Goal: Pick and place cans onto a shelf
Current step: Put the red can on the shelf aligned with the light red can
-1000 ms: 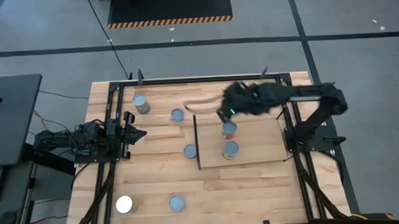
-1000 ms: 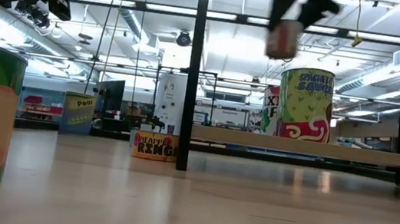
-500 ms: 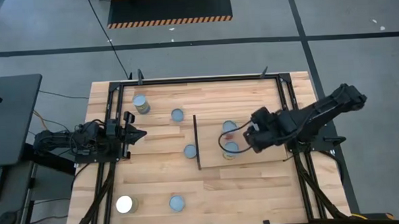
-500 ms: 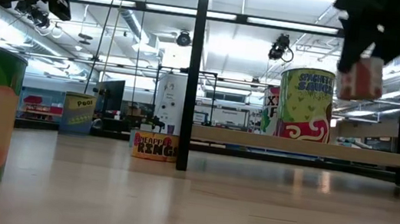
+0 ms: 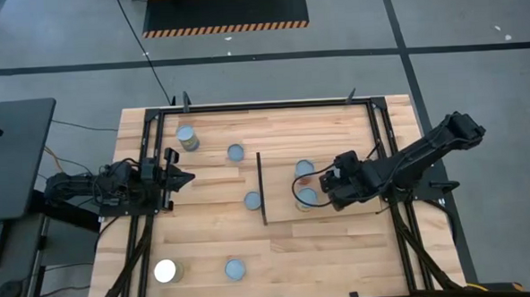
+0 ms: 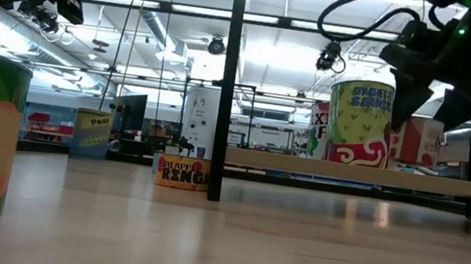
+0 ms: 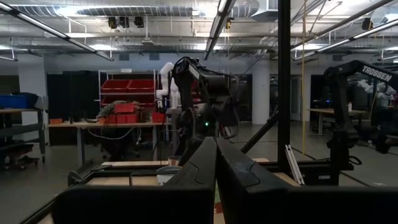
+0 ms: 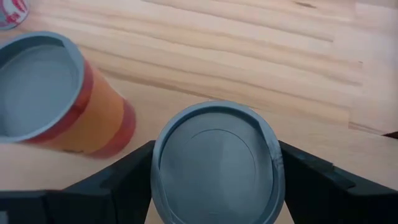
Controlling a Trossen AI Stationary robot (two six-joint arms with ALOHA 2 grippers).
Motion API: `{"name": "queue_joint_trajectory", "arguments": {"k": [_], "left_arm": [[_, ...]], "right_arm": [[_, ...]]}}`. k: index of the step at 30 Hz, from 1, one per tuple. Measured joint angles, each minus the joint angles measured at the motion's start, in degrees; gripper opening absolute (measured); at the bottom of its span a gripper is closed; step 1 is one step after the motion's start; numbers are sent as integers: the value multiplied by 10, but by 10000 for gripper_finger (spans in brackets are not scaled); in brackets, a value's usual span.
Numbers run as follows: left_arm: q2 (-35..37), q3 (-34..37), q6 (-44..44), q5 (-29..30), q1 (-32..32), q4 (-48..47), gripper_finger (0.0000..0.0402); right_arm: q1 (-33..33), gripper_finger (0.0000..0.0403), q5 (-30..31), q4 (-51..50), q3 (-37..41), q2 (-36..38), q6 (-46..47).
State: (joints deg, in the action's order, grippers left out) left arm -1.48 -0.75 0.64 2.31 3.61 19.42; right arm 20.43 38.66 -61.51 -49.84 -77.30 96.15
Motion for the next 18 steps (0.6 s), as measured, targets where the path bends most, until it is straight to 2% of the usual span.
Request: {"name": "queue_joint_trajectory", "arguments": {"k": [10, 18], "left_arm": [[0, 0, 0, 0, 0, 0, 11], [0, 0, 0, 0, 0, 0, 11]], "right_arm": [[-46, 300, 4, 60, 0, -52, -30], [-69, 318, -7, 64, 0, -47, -50]]}}
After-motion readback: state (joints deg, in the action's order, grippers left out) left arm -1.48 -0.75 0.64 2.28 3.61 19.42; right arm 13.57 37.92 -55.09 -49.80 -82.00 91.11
